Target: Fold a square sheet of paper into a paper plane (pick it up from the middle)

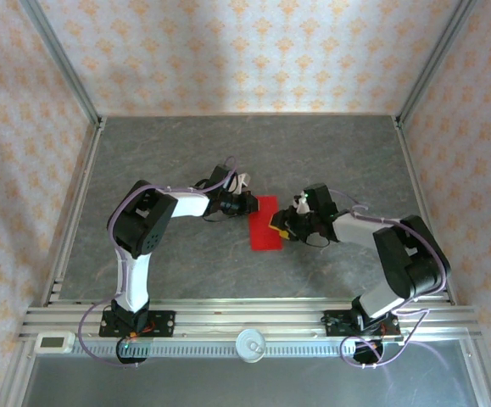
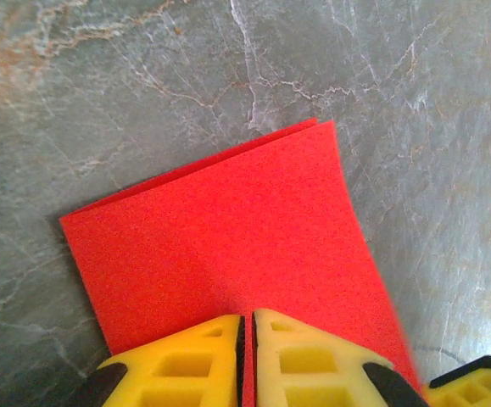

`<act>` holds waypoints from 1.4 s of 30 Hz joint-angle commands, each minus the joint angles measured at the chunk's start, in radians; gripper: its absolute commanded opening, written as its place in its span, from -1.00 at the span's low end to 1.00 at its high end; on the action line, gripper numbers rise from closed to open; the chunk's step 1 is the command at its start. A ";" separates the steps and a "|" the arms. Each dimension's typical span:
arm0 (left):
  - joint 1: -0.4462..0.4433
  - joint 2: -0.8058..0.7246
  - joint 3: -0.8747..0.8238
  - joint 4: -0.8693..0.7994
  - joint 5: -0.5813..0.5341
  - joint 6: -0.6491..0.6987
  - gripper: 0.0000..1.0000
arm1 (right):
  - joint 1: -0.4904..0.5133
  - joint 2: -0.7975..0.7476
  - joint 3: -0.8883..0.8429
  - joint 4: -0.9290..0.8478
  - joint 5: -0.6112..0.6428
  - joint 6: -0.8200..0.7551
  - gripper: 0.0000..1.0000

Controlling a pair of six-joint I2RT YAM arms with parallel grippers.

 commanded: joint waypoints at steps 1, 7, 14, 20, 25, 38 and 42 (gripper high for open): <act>0.006 0.032 0.001 -0.056 -0.002 0.035 -0.71 | -0.022 0.038 0.030 0.056 -0.031 0.005 -0.43; 0.008 0.026 0.006 -0.060 0.003 0.040 -0.71 | -0.046 0.083 0.062 0.062 -0.089 -0.030 -0.62; 0.008 0.026 0.020 -0.062 0.016 0.042 -0.71 | -0.084 0.101 0.066 0.033 -0.090 -0.064 -0.72; 0.008 0.018 0.028 -0.065 0.020 0.044 -0.69 | -0.089 0.117 0.068 0.031 -0.107 -0.084 -0.87; 0.008 -0.027 0.032 -0.029 0.050 0.031 -0.55 | -0.088 0.134 0.065 -0.006 -0.053 -0.102 -0.91; -0.004 -0.346 -0.188 0.165 -0.033 0.048 -0.20 | -0.056 0.074 -0.010 0.067 0.071 -0.002 -0.96; -0.029 -0.368 -0.253 0.186 0.001 0.048 -0.44 | -0.034 0.067 -0.057 0.174 0.065 0.073 -0.95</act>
